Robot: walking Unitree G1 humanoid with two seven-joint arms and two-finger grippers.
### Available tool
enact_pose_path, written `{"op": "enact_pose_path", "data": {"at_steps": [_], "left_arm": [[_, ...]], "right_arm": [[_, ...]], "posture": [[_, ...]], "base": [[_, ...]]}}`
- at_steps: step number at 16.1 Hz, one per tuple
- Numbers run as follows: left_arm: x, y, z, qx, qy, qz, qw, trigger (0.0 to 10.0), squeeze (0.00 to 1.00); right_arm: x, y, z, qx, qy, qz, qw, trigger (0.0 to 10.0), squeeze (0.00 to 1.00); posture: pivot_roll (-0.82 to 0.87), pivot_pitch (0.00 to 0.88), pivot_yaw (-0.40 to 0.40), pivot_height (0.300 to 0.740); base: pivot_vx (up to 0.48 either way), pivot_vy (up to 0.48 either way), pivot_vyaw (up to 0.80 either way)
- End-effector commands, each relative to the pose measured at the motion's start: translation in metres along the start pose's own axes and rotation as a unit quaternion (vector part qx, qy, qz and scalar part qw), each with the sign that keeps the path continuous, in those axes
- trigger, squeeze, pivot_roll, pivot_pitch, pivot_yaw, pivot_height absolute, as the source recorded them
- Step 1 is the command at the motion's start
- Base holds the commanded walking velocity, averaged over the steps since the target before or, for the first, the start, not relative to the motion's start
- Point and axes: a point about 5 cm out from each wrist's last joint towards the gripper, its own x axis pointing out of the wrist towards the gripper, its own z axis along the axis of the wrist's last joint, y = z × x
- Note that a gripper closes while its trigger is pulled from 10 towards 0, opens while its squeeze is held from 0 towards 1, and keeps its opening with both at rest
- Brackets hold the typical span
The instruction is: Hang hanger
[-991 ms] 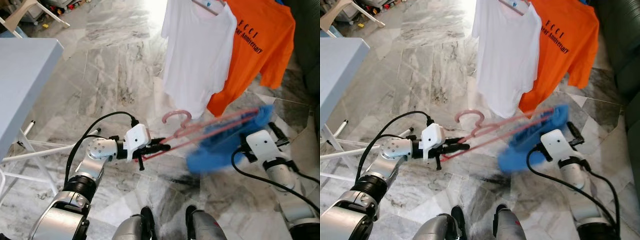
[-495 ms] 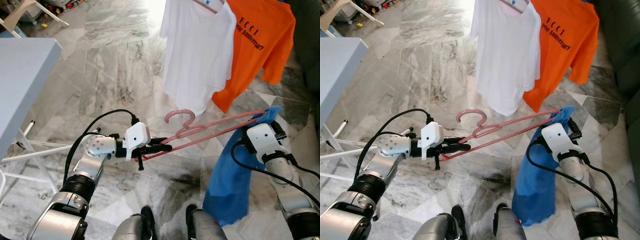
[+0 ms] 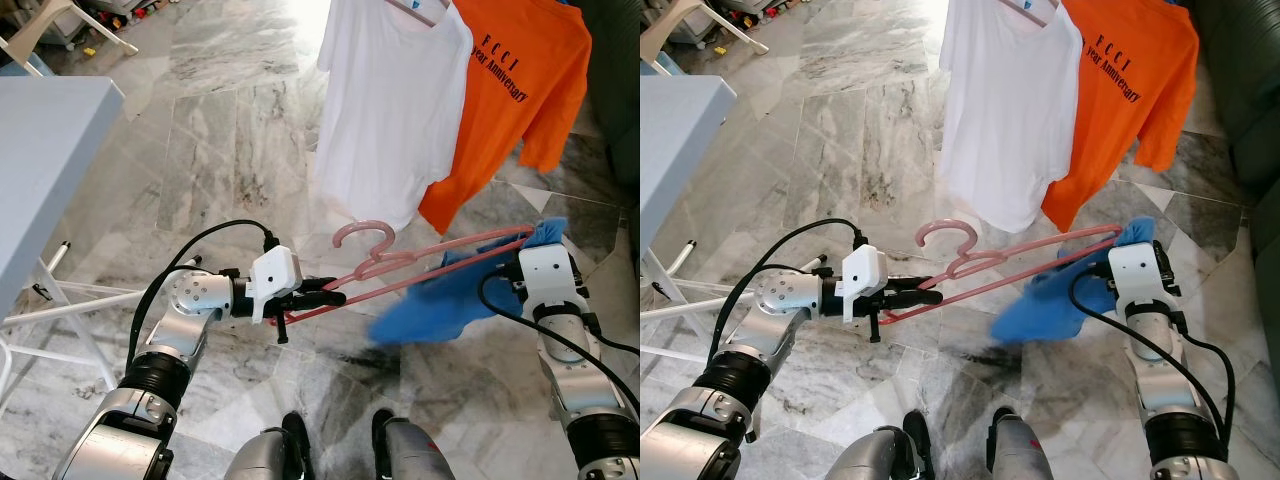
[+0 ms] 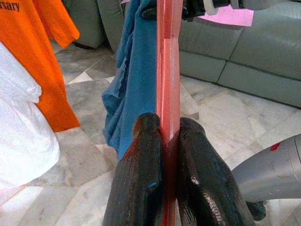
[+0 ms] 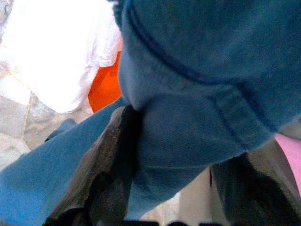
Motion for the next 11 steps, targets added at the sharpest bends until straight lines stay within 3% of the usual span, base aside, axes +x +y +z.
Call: {"op": "enact_pose_path", "data": {"at_steps": [1,11], "left_arm": [[-0.001,-0.001,0.002,0.002,-0.014,0.004,1.000,0.0,0.00],[0.002,-0.001,0.002,0.001,-0.016,0.014,1.000,0.0,0.00]], "right_arm": [[-0.002,-0.002,-0.007,0.008,0.012,-0.007,1.000,0.0,0.00],[0.000,-0.016,-0.010,0.015,0.013,-0.037,0.999,0.0,0.00]], "posture": [[-0.16,0.276,0.116,0.740],[-0.17,0.266,0.107,0.740]], "base": [[0.000,0.000,0.00],[0.000,0.000,0.00]]}}
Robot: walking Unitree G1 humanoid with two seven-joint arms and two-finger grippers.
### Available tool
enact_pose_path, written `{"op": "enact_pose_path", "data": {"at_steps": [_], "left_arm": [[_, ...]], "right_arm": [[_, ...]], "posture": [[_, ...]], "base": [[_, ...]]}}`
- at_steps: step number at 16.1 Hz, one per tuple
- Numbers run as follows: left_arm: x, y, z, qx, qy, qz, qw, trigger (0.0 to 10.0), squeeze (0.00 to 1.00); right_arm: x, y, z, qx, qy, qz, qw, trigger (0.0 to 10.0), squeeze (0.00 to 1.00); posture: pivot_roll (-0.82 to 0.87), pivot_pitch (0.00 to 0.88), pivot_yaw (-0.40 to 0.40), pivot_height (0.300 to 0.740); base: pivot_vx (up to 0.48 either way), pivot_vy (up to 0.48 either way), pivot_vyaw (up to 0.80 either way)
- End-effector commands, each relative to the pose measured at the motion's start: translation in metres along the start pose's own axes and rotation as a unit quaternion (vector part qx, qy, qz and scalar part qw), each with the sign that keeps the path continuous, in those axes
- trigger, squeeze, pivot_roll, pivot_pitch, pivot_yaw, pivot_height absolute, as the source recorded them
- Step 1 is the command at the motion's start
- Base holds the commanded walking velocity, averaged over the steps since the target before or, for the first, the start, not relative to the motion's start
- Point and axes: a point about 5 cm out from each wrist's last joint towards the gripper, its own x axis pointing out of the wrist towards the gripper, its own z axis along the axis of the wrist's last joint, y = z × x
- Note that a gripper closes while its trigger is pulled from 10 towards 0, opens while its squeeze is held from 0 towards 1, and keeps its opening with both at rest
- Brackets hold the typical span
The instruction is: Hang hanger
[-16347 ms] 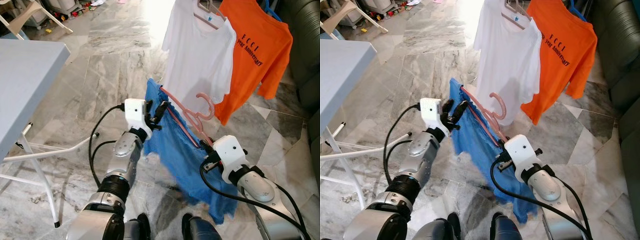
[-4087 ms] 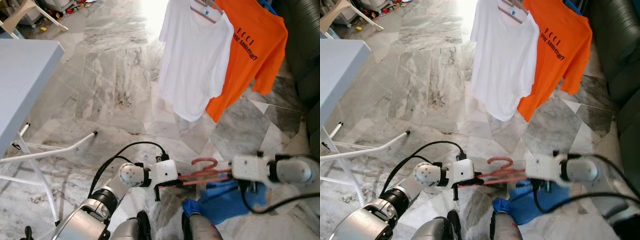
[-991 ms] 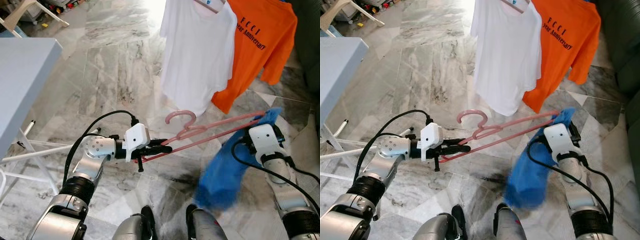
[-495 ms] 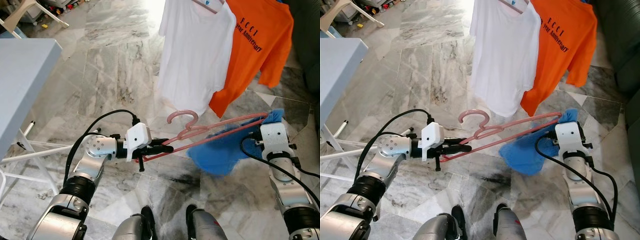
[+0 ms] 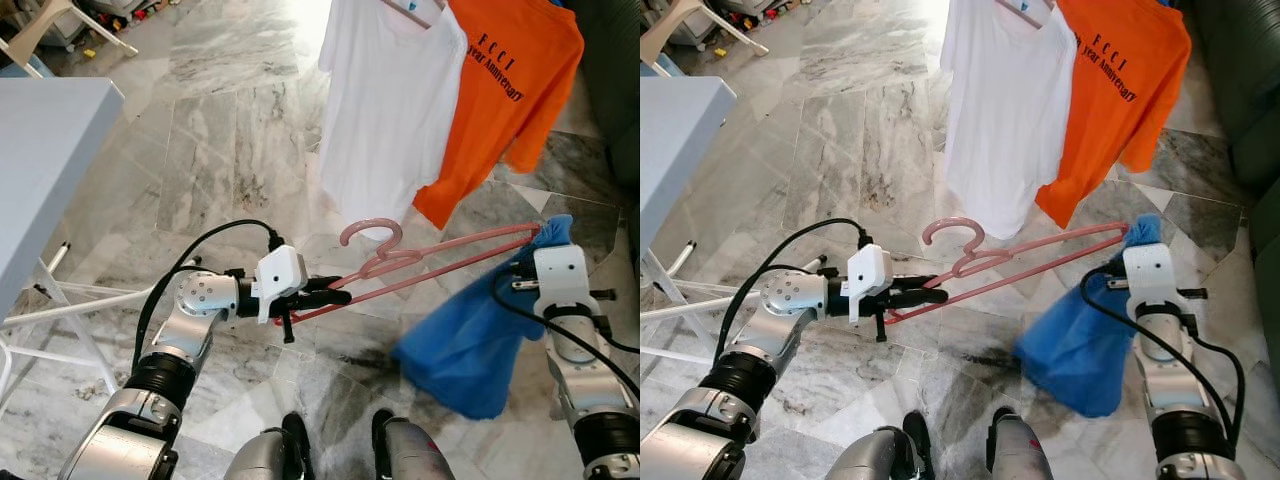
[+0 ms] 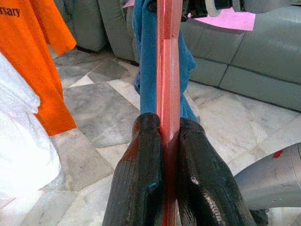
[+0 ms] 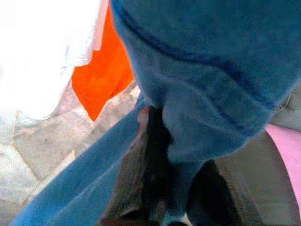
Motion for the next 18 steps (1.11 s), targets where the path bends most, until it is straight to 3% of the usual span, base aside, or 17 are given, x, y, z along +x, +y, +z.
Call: {"op": "enact_pose_path", "data": {"at_steps": [1,3,5,9,14,16,18], "left_arm": [[-0.003,0.000,0.000,0.003,-0.009,0.008,1.000,0.0,0.00],[-0.002,-0.001,-0.002,0.004,-0.003,0.010,1.000,0.0,0.00],[-0.003,-0.004,-0.012,0.007,0.024,0.018,1.000,0.0,0.00],[-0.008,-0.014,-0.033,0.006,0.080,0.011,0.997,0.0,0.00],[-0.001,-0.032,-0.053,0.004,0.123,-0.006,0.992,0.0,0.00],[0.004,-0.036,-0.053,-0.005,0.112,-0.011,0.994,0.0,0.00],[-0.001,-0.043,-0.060,-0.015,0.128,-0.028,0.991,0.0,0.00]], "right_arm": [[-0.001,-0.009,-0.002,-0.003,0.001,-0.024,1.000,0.0,0.00],[0.000,-0.013,0.005,-0.002,-0.016,-0.036,0.999,0.0,0.00],[0.001,-0.025,0.027,0.000,-0.062,-0.054,0.997,0.0,0.00],[-0.001,-0.032,0.061,-0.010,-0.123,-0.047,0.991,0.0,0.00],[-0.001,-0.024,0.099,0.010,-0.160,-0.023,0.987,0.0,0.00],[0.000,-0.030,0.094,0.005,-0.140,-0.052,0.989,0.0,0.00],[-0.003,-0.050,0.098,0.008,-0.150,-0.115,0.982,0.0,0.00]], "posture": [[-0.17,0.267,0.108,0.740],[-0.17,0.265,0.108,0.740],[-0.18,0.262,0.109,0.740],[-0.19,0.261,0.110,0.740],[-0.20,0.263,0.108,0.740],[-0.20,0.261,0.103,0.740],[-0.20,0.258,0.101,0.740]], "base": [[0.000,0.000,0.00],[0.000,0.000,0.00],[0.000,0.000,0.00],[0.000,0.000,0.00],[0.000,0.000,0.00],[0.000,0.000,0.00],[0.000,0.000,0.00]]}}
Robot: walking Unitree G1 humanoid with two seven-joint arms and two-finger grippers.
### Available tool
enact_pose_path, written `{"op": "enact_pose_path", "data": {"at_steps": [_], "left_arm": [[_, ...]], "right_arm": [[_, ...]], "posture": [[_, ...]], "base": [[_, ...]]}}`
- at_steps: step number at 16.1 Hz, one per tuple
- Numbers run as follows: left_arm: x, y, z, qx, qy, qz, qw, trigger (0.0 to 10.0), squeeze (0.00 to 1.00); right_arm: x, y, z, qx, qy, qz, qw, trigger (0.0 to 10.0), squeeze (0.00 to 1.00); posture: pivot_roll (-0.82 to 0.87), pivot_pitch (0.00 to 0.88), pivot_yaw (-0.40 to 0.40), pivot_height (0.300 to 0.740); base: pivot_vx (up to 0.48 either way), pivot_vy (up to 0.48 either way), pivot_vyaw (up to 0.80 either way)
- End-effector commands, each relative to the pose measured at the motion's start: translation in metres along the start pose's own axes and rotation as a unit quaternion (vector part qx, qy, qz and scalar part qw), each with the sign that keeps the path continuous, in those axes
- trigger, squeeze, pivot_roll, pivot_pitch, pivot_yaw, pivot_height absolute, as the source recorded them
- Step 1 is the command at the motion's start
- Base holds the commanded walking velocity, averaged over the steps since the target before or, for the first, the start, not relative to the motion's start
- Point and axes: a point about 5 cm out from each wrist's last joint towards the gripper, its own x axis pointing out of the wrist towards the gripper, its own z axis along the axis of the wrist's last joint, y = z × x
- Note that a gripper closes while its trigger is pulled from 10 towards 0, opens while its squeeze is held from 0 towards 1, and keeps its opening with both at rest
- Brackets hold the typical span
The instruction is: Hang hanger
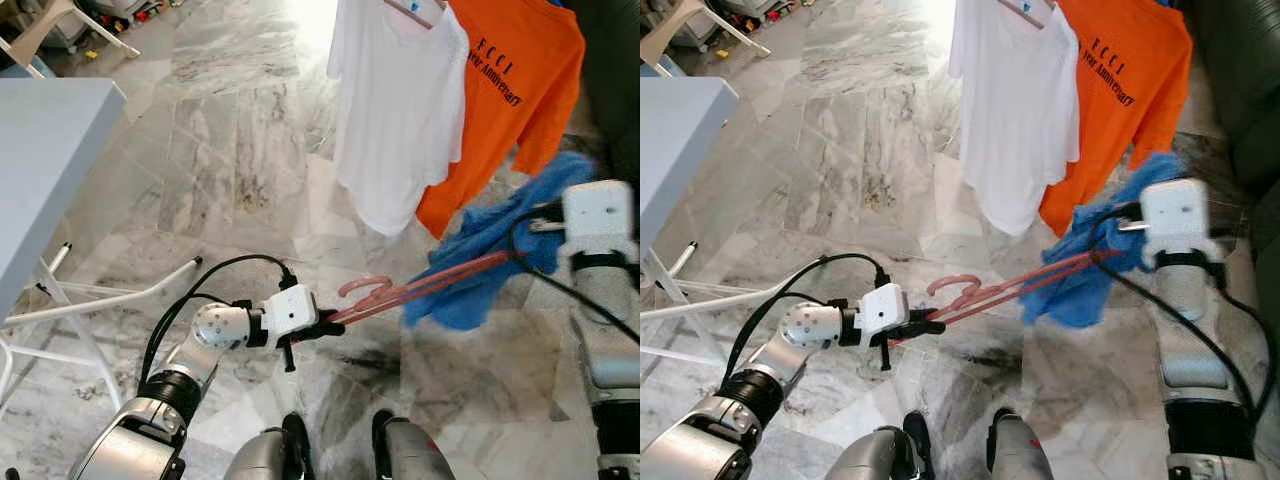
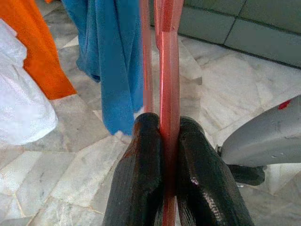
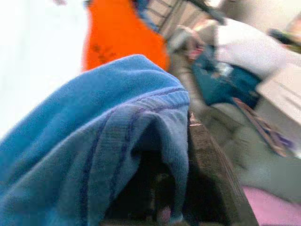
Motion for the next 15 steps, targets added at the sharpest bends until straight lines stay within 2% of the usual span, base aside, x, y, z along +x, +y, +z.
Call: {"op": "enact_pose_path", "data": {"at_steps": [1,4,6,8,10,11,12,15], "left_arm": [[-0.007,-0.017,-0.021,-0.020,0.042,-0.033,0.998,0.0,0.00],[-0.007,-0.023,-0.029,-0.022,0.062,-0.033,0.997,0.0,0.00],[0.000,-0.026,-0.029,-0.026,0.065,-0.033,0.997,0.0,0.00],[0.009,-0.030,-0.026,-0.017,0.065,-0.039,0.997,0.0,0.00],[0.014,-0.032,-0.024,-0.014,0.064,-0.042,0.997,0.0,0.00],[0.016,-0.033,-0.024,-0.013,0.064,-0.044,0.997,0.0,0.00],[0.018,-0.036,-0.026,-0.009,0.077,-0.046,0.996,0.0,0.00],[0.016,-0.039,-0.030,-0.008,0.085,-0.048,0.995,0.0,0.00]], "right_arm": [[0.002,-0.016,0.017,0.009,-0.040,-0.041,0.998,0.0,0.00],[0.001,-0.005,0.034,0.045,-0.075,-0.002,0.996,0.0,0.00],[-0.003,0.020,0.043,0.077,-0.084,0.058,0.992,0.0,0.00],[-0.017,0.059,0.059,0.099,-0.111,0.169,0.974,0.0,0.00],[-0.022,0.073,0.066,0.122,-0.115,0.210,0.963,0.0,0.00],[-0.023,0.075,0.068,0.122,-0.118,0.215,0.962,0.0,0.00],[-0.020,0.073,0.075,0.167,-0.117,0.201,0.958,0.0,0.00],[-0.015,0.065,0.080,0.171,-0.121,0.189,0.959,0.0,0.00]], "posture": [[-0.20,0.258,0.102,0.740],[-0.20,0.259,0.101,0.740],[-0.21,0.258,0.099,0.740],[-0.21,0.260,0.096,0.740],[-0.21,0.261,0.096,0.740],[-0.21,0.260,0.093,0.740],[-0.21,0.261,0.093,0.740],[-0.21,0.261,0.094,0.740]], "base": [[0.000,0.000,0.00],[0.000,0.000,0.00],[0.000,0.000,0.00],[0.000,0.000,0.00],[0.000,0.000,0.00],[0.000,0.000,0.00],[0.000,0.000,0.00],[0.000,0.000,0.00]]}}
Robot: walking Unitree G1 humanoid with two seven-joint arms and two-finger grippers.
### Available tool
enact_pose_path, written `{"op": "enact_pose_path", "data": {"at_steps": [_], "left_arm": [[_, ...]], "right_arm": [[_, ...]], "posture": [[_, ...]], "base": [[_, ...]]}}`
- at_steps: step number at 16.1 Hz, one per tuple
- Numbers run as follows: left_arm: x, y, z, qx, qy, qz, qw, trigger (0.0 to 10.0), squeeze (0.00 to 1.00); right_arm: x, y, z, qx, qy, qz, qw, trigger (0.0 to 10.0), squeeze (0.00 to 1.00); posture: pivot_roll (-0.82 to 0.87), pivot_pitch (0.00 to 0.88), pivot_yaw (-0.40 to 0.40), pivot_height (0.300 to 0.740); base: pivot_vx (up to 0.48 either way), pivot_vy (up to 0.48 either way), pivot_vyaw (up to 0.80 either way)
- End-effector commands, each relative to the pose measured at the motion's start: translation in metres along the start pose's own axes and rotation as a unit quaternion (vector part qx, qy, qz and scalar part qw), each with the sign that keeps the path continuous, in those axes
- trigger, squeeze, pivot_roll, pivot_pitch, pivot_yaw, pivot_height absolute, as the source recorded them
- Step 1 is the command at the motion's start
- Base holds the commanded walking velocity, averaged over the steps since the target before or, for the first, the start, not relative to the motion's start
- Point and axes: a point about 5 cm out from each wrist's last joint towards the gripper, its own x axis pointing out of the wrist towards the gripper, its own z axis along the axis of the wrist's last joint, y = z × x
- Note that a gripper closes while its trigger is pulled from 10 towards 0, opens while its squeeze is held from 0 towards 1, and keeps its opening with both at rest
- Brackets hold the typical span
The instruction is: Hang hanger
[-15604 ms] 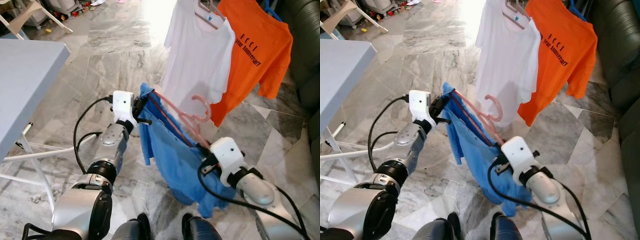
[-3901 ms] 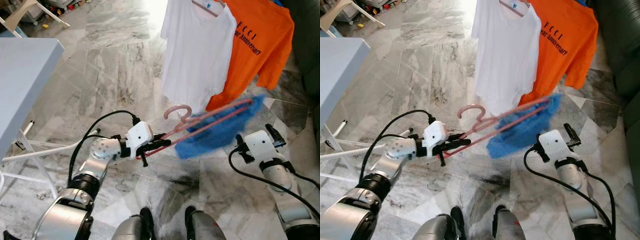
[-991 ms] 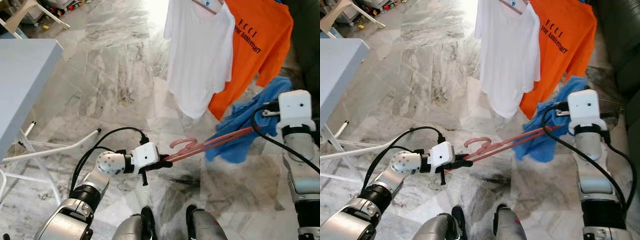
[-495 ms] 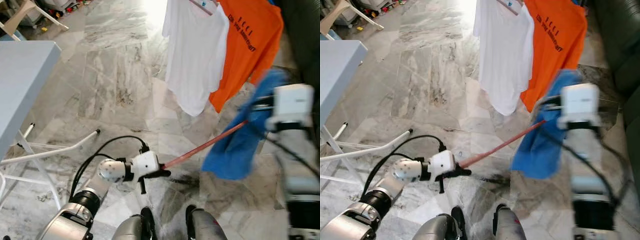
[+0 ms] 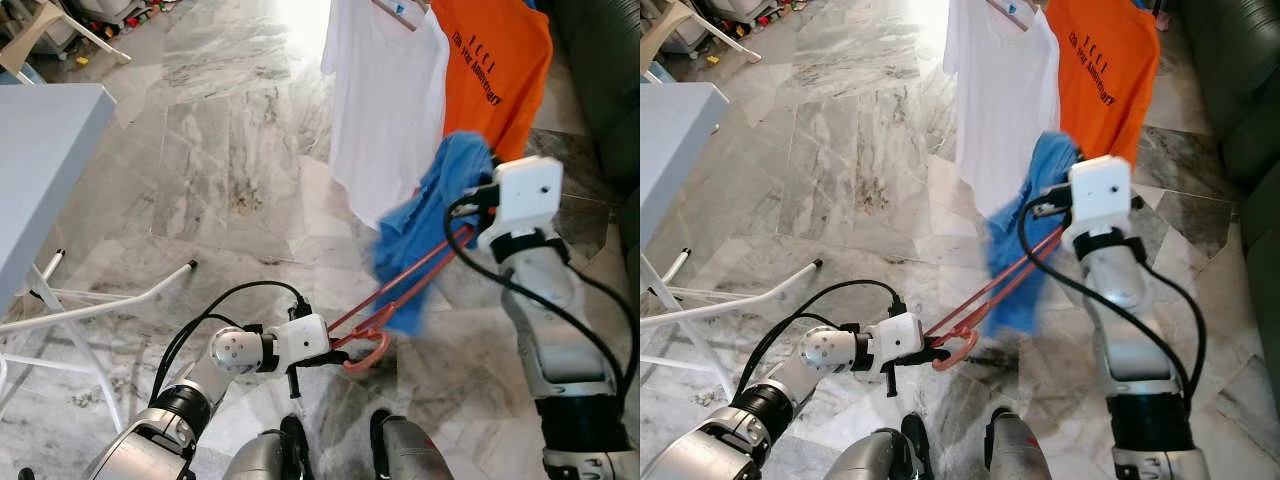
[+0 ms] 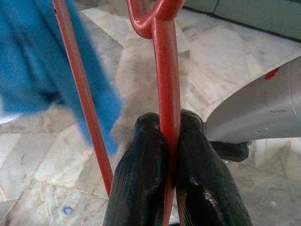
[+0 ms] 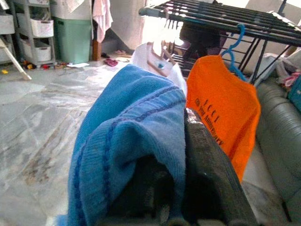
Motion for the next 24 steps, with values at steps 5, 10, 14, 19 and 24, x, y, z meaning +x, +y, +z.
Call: {"op": "enact_pose_path", "data": {"at_steps": [5,10,14,19,24], "left_arm": [[-0.009,-0.014,-0.024,0.009,0.071,-0.036,0.997,0.0,0.00],[-0.020,0.006,-0.033,0.008,0.129,0.038,0.991,0.0,0.00],[-0.018,0.008,-0.035,0.007,0.150,0.051,0.987,0.0,0.00],[-0.003,0.006,-0.027,-0.043,0.130,0.063,0.989,0.0,0.00],[-0.018,0.022,-0.037,-0.101,0.169,0.135,0.971,0.0,0.00]], "right_arm": [[-0.005,-0.047,0.008,-0.097,-0.004,-0.150,0.984,0.0,0.00],[-0.012,-0.049,0.005,-0.129,0.002,-0.174,0.976,0.0,0.00],[-0.008,-0.028,0.006,-0.065,-0.013,-0.124,0.990,0.0,0.00],[-0.011,0.028,-0.001,-0.007,0.008,0.058,0.998,0.0,0.00],[-0.012,-0.030,-0.009,-0.085,0.035,-0.113,0.989,0.0,0.00]], "posture": [[-0.21,0.261,0.096,0.740],[-0.21,0.263,0.100,0.740],[-0.22,0.265,0.105,0.740],[-0.21,0.263,0.103,0.740],[-0.21,0.262,0.106,0.740]], "base": [[0.000,0.000,0.00],[0.000,0.000,0.00],[0.000,0.000,0.00],[0.000,0.000,0.00],[0.000,0.000,0.00]]}}
